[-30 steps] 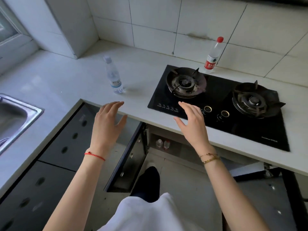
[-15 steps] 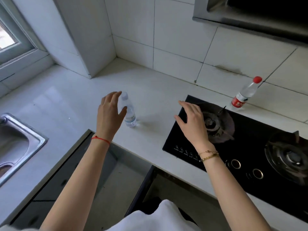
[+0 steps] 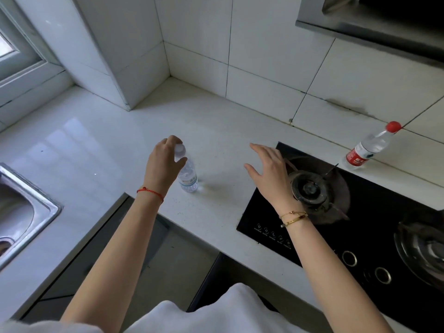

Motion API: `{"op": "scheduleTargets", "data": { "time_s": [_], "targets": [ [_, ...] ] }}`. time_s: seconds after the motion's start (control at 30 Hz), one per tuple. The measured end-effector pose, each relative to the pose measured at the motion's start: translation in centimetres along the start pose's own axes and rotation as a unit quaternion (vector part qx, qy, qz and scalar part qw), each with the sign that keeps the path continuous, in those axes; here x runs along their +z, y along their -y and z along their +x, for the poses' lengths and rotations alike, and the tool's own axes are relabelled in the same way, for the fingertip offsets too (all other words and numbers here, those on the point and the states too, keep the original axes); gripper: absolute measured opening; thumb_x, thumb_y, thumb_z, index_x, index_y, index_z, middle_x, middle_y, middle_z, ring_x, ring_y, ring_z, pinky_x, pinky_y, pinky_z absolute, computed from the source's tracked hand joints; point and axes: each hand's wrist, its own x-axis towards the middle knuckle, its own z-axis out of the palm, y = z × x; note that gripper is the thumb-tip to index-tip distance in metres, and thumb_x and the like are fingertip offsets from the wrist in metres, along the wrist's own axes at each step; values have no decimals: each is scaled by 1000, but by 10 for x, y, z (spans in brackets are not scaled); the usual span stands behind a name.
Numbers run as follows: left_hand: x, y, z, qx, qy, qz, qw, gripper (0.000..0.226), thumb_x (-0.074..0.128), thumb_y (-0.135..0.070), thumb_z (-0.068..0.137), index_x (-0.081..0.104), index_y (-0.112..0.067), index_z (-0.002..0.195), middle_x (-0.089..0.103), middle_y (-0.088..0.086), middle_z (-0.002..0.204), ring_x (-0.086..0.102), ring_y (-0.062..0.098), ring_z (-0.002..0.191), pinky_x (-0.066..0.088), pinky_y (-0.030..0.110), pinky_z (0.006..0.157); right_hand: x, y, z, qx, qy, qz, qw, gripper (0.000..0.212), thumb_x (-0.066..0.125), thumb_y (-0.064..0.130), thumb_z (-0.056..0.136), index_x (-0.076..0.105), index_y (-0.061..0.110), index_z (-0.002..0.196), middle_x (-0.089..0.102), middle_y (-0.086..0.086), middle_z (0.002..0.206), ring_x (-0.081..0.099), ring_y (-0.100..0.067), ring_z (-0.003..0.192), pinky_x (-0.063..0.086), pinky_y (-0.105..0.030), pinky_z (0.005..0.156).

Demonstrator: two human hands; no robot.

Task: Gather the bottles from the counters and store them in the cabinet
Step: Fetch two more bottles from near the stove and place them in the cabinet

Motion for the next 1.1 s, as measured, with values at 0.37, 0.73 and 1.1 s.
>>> {"op": "scheduleTargets", "data": {
  "time_s": [0.37, 0.73, 1.1],
  "targets": [
    [8, -74, -11, 88, -11, -50, 995, 29, 74, -2, 73, 61, -9, 97, 67, 6, 92, 55, 24, 76, 48, 37, 65, -34, -39, -16, 30, -49, 1, 998, 50, 64, 25, 91, 51, 12, 137, 56, -3, 136, 44, -22, 129, 37, -38, 111],
    [62, -203, -20, 130, 10, -121, 984, 29, 74, -3, 69, 63, -12, 95, 67, 2, 85, 52, 19, 68, 46, 32, 63, -139, -158, -42, 92, -121, -55, 987, 49, 63, 27, 92, 50, 12, 137, 58, -5, 132, 47, -23, 127, 39, -38, 109],
    [119, -302, -23, 127, 17, -103, 986, 29, 73, -7, 72, 64, -17, 98, 68, 1, 91, 54, 16, 71, 41, 21, 59, -200, -297, 17, 141, -84, -95, 982, 47, 62, 17, 88, 51, 9, 133, 50, -10, 137, 41, -34, 124, 40, -45, 105]
  ]
}}
